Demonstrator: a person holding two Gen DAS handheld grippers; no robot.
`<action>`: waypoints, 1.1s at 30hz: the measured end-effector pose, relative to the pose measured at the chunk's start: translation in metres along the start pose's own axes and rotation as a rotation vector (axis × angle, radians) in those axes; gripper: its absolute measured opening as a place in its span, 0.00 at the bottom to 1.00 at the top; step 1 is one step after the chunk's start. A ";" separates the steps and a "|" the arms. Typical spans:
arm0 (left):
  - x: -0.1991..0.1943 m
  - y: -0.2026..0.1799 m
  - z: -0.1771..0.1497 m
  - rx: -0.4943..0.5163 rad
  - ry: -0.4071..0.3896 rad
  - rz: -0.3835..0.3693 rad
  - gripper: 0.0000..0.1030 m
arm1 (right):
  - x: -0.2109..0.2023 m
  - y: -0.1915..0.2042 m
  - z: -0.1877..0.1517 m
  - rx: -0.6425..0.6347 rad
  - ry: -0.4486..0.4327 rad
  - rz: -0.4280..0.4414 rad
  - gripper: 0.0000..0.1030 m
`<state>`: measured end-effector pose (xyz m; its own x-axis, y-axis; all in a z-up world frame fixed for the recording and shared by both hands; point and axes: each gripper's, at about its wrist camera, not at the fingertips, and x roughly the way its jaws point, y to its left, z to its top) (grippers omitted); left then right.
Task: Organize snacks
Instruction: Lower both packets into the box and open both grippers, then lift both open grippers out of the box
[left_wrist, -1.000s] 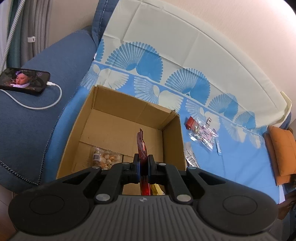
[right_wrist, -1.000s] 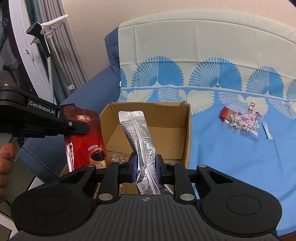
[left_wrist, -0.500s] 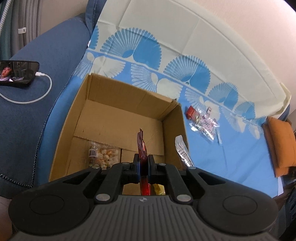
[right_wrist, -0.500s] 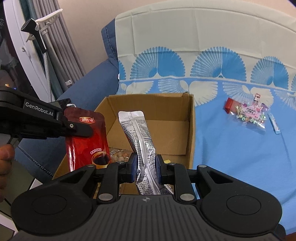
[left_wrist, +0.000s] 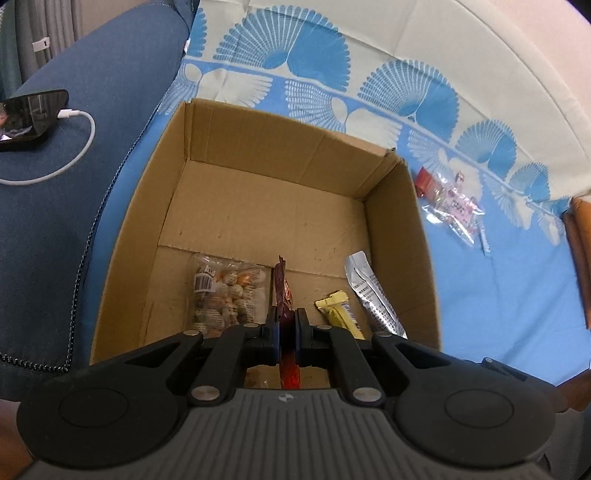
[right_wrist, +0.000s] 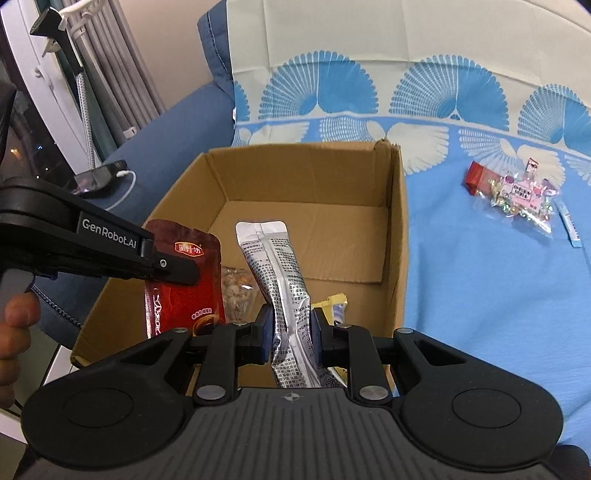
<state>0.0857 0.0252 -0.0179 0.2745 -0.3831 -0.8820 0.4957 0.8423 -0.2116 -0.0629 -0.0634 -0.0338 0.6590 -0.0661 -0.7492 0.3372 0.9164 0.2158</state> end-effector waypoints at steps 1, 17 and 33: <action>0.002 0.001 0.000 0.002 0.001 0.003 0.07 | 0.002 0.000 0.000 0.002 0.004 -0.001 0.23; -0.015 0.007 -0.001 -0.012 -0.052 0.098 1.00 | -0.003 0.001 0.004 0.034 0.022 -0.011 0.78; -0.083 0.014 -0.068 -0.013 -0.115 0.192 1.00 | -0.082 0.034 -0.023 0.004 -0.059 -0.011 0.90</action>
<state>0.0135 0.0941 0.0235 0.4559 -0.2551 -0.8527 0.4148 0.9085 -0.0500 -0.1208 -0.0176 0.0209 0.6937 -0.0999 -0.7133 0.3475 0.9139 0.2100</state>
